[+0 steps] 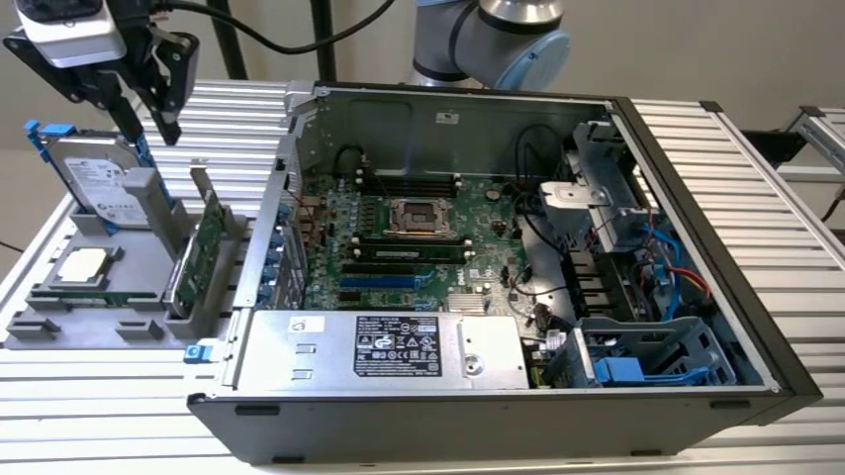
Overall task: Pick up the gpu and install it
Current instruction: 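Reach for the gpu, then pick up the gpu and move the gpu toward the slot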
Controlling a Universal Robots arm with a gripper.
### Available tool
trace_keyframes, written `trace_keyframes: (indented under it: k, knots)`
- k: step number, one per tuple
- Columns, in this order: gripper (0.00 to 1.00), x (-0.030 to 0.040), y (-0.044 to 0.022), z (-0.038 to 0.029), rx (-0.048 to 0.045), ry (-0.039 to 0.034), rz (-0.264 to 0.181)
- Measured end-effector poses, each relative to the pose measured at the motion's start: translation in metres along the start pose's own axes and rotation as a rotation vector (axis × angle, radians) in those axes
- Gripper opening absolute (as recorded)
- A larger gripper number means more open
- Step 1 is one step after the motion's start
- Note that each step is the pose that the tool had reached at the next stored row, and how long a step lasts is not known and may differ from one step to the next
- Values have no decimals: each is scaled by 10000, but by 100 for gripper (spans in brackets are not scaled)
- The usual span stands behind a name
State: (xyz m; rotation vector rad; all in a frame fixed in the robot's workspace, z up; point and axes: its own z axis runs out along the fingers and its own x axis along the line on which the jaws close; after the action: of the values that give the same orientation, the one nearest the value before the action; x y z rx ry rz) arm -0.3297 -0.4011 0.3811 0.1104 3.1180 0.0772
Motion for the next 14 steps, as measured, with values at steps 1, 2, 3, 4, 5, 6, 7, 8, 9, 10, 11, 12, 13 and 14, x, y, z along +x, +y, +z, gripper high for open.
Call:
trace_keyframes:
  k: [1,2,3,4,5,6,7,8,9,10,11,12,13,14]
  knots:
    - [100,0,0,2,0,0,0]
    - [100,0,0,4,0,0,1]
    - [100,0,0,7,1,0,0]
    - [100,0,0,10,0,0,0]
    - [100,0,-1,13,0,0,0]
    - [100,0,-1,17,0,-1,0]
    - [100,1,-1,22,0,0,0]
    - [100,1,-1,27,0,0,0]
    - [100,1,-2,33,0,0,1]
    - [100,1,-2,39,0,0,0]
    - [100,1,-2,46,-1,0,0]
    - [100,1,-3,53,0,0,0]
    - [100,1,-3,59,0,0,0]
    - [100,1,-3,65,1,1,0]
